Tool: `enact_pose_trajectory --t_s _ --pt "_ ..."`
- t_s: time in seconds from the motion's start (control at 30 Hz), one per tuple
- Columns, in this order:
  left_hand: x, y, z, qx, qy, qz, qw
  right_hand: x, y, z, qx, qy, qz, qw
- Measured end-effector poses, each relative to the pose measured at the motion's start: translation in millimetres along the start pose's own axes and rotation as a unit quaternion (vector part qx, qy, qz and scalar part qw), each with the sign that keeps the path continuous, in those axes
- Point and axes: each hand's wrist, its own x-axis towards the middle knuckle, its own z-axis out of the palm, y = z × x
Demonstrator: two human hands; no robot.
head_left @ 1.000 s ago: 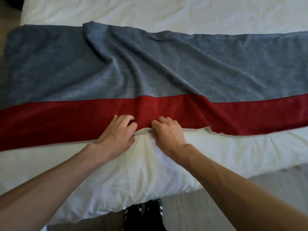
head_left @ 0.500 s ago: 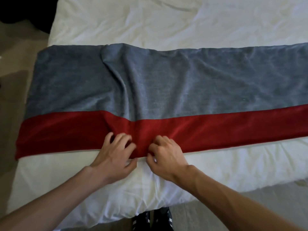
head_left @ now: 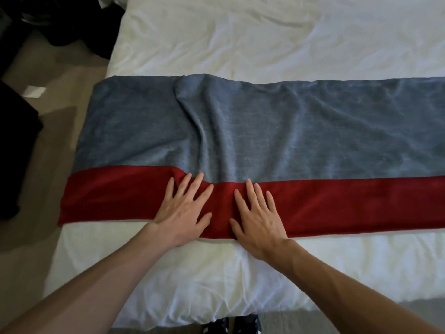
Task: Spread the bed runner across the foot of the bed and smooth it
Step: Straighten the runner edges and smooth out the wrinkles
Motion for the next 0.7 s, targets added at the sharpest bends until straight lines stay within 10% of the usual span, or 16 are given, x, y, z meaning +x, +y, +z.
enact_pose_trajectory --t_s 0.7 --pt "39.8 -175.6 -55.1 -0.087 0.089 -0.095 0.988 175.7 -106.3 -68.9 0.021 0.016 -0.083 0.996"
